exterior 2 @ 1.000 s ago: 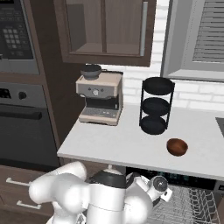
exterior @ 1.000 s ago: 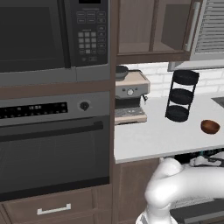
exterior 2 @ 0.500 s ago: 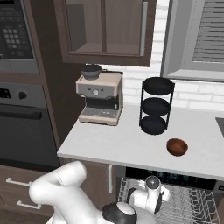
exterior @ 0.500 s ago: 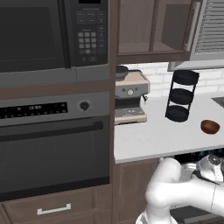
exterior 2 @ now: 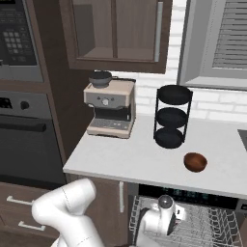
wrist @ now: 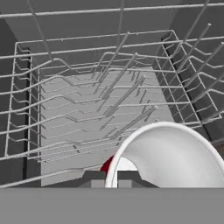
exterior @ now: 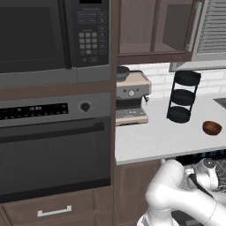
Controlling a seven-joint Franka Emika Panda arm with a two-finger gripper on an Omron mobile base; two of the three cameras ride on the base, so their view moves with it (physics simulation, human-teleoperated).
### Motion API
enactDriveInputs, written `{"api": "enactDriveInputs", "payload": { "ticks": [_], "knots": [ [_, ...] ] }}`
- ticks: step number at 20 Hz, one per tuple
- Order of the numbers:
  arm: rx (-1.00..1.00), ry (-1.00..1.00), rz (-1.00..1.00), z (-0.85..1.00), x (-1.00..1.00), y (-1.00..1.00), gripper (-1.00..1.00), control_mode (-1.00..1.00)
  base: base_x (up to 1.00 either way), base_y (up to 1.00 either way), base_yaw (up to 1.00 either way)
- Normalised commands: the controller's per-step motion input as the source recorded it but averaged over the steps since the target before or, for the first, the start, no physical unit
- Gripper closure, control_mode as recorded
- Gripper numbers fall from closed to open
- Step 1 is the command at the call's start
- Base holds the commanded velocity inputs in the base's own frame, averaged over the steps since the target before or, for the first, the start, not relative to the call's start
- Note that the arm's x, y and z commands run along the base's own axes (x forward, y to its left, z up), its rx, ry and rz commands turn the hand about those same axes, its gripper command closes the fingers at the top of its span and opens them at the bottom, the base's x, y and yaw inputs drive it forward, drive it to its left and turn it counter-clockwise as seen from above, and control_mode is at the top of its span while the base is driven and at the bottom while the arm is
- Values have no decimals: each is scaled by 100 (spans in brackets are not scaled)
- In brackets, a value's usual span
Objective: Pick up the cup and bowl from the counter, place them in the dishwasher, and close the dishwasher door.
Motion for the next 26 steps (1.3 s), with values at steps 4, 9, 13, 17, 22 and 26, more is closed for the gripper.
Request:
{"api": "enactDriveInputs", "payload": {
  "ticks": [4, 9, 13, 17, 22, 26],
  "knots": [
    [0, 7, 12, -34, 0, -11, 100, -100, 0, 0, 0],
    [0, 6, 9, -25, 0, 0, -100, -100, 0, 0, 0],
    [0, 0, 2, -2, -4, -5, -100, -100, 0, 0, 0],
    [5, -2, 0, 3, -8, -42, -100, -100, 0, 0, 0],
    [3, 0, -5, 53, -2, -35, -100, -100, 0, 0, 0],
    [0, 0, -12, 95, -3, -31, -100, -100, 0, 0, 0]
  ]
}}
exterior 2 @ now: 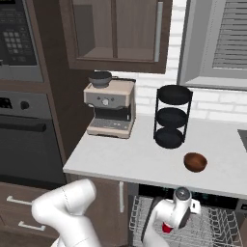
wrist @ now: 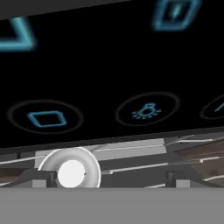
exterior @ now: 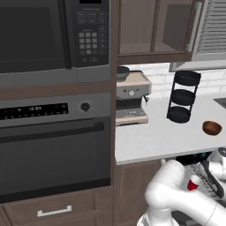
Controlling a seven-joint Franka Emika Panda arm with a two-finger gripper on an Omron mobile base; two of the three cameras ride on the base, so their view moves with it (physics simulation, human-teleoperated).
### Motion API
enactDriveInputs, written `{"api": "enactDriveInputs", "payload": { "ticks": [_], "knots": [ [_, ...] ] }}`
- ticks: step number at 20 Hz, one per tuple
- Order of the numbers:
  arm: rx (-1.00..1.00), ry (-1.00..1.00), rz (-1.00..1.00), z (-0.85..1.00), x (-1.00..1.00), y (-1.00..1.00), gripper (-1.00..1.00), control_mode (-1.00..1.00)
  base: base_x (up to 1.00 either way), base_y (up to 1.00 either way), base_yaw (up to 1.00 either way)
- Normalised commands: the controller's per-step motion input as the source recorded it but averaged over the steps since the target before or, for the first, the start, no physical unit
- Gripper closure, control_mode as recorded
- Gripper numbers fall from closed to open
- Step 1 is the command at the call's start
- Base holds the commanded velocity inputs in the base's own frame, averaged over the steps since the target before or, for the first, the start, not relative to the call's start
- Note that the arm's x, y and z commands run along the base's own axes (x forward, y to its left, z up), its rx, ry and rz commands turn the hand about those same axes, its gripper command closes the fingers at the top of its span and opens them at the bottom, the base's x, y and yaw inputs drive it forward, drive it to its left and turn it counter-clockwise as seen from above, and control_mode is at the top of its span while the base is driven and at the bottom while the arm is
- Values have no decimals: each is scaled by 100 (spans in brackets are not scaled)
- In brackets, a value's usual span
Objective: Pick up the cup and bowl from the counter, place them in the dishwasher, and close the dishwasher door.
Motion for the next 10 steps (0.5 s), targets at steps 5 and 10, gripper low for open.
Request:
{"api": "enactDriveInputs", "payload": {
  "ticks": [5, 10],
  "knots": [
    [0, 0, -10, 83, -15, -20, -100, -100, 0, 0, 0],
    [0, 0, -16, 97, -8, -11, -100, -100, 0, 0, 0]
  ]
}}
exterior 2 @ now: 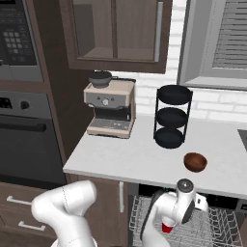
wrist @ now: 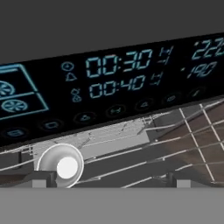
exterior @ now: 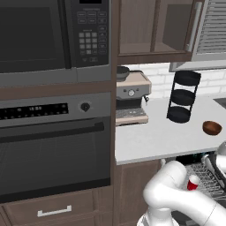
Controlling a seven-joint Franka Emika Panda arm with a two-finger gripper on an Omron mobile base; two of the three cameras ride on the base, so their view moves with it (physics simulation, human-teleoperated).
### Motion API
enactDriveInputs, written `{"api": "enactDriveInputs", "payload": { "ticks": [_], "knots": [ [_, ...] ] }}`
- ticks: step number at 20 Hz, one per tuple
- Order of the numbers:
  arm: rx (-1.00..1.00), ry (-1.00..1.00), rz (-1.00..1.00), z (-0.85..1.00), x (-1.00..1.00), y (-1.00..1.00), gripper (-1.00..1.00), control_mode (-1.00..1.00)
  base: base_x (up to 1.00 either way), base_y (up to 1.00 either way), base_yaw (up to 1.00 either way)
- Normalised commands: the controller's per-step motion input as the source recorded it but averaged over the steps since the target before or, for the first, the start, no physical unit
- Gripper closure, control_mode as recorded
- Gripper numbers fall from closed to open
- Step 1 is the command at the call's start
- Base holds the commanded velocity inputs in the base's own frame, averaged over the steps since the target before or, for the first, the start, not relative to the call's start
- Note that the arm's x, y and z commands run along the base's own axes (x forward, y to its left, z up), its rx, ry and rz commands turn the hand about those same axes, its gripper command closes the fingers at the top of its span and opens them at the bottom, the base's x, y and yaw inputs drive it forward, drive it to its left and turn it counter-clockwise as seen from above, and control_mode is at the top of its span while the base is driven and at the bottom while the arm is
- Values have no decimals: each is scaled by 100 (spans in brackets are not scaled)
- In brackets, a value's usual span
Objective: Pick up the cup and bowl from the counter, place them in the dishwasher, and close the dishwasher door.
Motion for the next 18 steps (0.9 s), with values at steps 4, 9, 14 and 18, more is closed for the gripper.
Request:
{"api": "enactDriveInputs", "payload": {
  "ticks": [4, 9, 14, 18],
  "knots": [
    [-2, 3, -8, 100, 0, 0, -100, -100, 0, 0, 0],
    [-7, 16, 0, 100, 0, 0, -100, -100, 0, 0, 0],
    [-7, 10, 0, 100, 0, 0, -100, -100, 0, 0, 0],
    [0, 3, 0, 100, 0, 2, -100, -100, 0, 0, 0]
  ]
}}
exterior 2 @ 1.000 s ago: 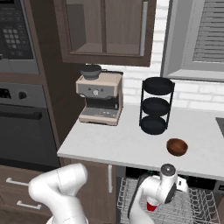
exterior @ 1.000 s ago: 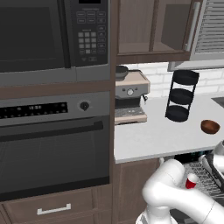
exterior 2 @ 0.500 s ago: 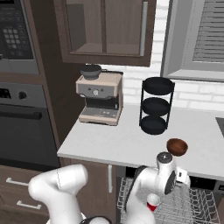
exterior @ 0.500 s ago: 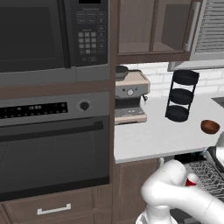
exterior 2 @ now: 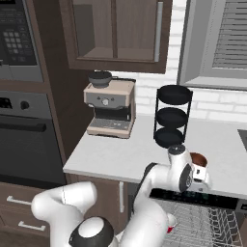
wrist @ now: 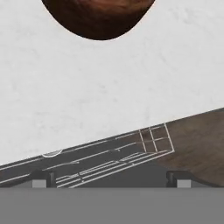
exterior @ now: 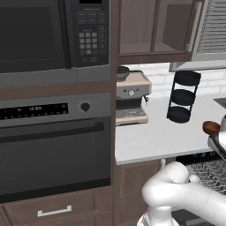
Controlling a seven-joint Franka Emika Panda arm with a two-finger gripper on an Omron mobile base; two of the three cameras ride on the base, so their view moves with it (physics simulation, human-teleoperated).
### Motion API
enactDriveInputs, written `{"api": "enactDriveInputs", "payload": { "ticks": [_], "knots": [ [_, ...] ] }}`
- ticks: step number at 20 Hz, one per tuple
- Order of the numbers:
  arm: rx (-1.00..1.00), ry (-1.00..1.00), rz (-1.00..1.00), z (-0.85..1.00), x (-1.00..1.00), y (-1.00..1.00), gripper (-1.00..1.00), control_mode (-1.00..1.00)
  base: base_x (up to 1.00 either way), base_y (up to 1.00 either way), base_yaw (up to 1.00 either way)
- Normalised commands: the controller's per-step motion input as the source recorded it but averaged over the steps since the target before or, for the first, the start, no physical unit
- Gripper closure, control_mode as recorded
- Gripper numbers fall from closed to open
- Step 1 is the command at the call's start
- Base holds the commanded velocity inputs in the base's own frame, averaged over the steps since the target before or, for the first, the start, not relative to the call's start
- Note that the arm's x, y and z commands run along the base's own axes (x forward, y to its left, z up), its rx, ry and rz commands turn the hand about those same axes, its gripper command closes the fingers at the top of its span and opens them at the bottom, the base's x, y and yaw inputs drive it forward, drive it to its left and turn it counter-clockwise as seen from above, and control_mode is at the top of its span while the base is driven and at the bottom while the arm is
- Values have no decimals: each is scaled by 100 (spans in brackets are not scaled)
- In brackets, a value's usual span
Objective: Pick up the cup and bowl from the counter, place them in the dishwasher, and close the dishwasher door.
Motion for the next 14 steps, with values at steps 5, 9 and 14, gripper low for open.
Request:
{"api": "enactDriveInputs", "payload": {
  "ticks": [5, 9, 14],
  "knots": [
    [-5, 6, 0, 100, 11, 22, -100, -100, 0, 0, 0],
    [-5, 5, 0, 75, 30, 63, -100, -100, 0, 0, 0],
    [14, 0, 1, 7, 23, 1, -100, -100, 0, 0, 0]
  ]
}}
